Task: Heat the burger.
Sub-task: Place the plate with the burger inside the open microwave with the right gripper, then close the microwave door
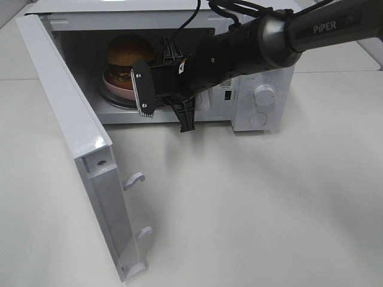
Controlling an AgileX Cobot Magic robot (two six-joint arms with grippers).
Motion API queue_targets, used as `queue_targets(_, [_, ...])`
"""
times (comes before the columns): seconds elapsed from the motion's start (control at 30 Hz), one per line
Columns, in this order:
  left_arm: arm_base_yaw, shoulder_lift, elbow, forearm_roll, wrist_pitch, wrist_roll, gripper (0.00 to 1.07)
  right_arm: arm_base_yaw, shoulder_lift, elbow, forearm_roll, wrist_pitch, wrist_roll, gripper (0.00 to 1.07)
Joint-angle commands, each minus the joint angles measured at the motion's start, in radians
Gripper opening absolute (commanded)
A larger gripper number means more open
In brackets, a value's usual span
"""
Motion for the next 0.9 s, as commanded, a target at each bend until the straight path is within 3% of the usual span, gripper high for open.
queue_targets(0.03, [0.005, -0.004, 0.002, 0.001, 0.002, -0.002, 1.0, -0.001, -0.016, -0.019, -0.001, -0.063, 0.005, 0.15])
queue_targets(0.23, [0.005, -0.004, 0.002, 0.001, 0.002, -0.002, 1.0, -0.001, -0.016, -0.019, -0.001, -0.056, 0.033, 0.21])
queue_targets(0.5, [0.005, -0.004, 0.002, 0.001, 0.002, -0.002, 1.0, -0.001, -0.02, -0.019, -0.001, 0.006, 0.033, 0.42])
queue_targets(0.73, [0.005, -0.004, 0.002, 0.001, 0.002, -0.002, 1.0, -0.001, -0.037, -0.019, -0.01, 0.023, 0.054, 0.44])
queue_targets(0.9, [0.005, -0.004, 0.002, 0.001, 0.002, -0.002, 1.0, 0.002, -0.074, 0.037, -0.041, 0.025, 0.081, 0.47])
